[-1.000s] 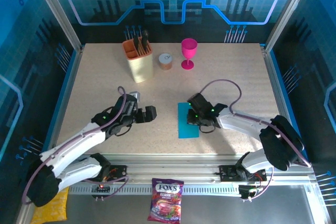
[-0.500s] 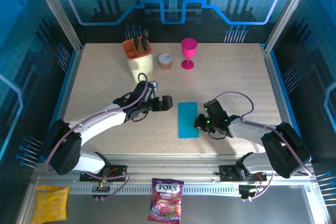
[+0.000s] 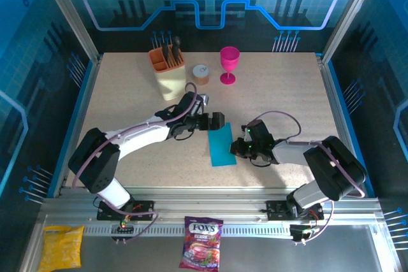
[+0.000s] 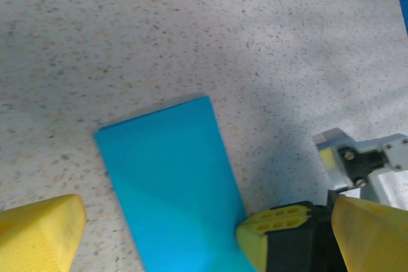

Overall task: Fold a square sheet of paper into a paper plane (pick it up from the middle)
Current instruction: Turn over the paper at the center of the table, then third fold the triangle at the center of the table.

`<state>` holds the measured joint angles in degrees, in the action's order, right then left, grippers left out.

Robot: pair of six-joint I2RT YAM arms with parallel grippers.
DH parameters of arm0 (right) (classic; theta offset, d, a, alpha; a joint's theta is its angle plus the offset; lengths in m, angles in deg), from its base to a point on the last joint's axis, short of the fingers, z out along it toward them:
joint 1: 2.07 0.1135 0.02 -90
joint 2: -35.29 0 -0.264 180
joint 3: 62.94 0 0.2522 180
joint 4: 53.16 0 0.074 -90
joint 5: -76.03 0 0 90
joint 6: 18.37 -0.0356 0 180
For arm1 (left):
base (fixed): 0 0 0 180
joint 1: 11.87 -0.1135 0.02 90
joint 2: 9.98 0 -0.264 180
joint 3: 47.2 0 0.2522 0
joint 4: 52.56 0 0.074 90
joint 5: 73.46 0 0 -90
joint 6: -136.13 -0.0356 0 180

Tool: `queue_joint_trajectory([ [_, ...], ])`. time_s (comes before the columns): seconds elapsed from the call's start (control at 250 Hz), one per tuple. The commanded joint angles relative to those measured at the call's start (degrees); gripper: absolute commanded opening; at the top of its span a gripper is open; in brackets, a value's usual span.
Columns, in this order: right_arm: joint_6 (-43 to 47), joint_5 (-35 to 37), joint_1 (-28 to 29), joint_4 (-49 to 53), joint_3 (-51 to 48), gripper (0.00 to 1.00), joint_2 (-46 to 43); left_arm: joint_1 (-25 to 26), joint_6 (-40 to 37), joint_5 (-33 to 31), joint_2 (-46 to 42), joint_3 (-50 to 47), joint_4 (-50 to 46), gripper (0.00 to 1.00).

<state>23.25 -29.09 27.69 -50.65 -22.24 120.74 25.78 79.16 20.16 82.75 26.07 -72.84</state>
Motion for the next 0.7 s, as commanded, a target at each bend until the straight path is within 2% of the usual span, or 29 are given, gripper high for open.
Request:
queue_joint_trajectory([
  [0.0, 1.18, -0.96, 1.52, 2.52, 2.15, 0.0, 0.8, 0.49, 0.21, 4.09, 3.22, 2.59, 1.52, 1.0],
  [0.372, 1.61, 0.47, 3.45, 8.85, 2.06, 0.0, -8.55, 0.85, 2.58, 6.9, 9.46, 4.31, 5.26, 1.0],
  [0.699, -1.8, 2.73, 6.1, 2.37, -3.59, 0.0, -8.18, 1.05, 2.65, 6.64, 10.72, 4.4, 5.55, 1.0],
])
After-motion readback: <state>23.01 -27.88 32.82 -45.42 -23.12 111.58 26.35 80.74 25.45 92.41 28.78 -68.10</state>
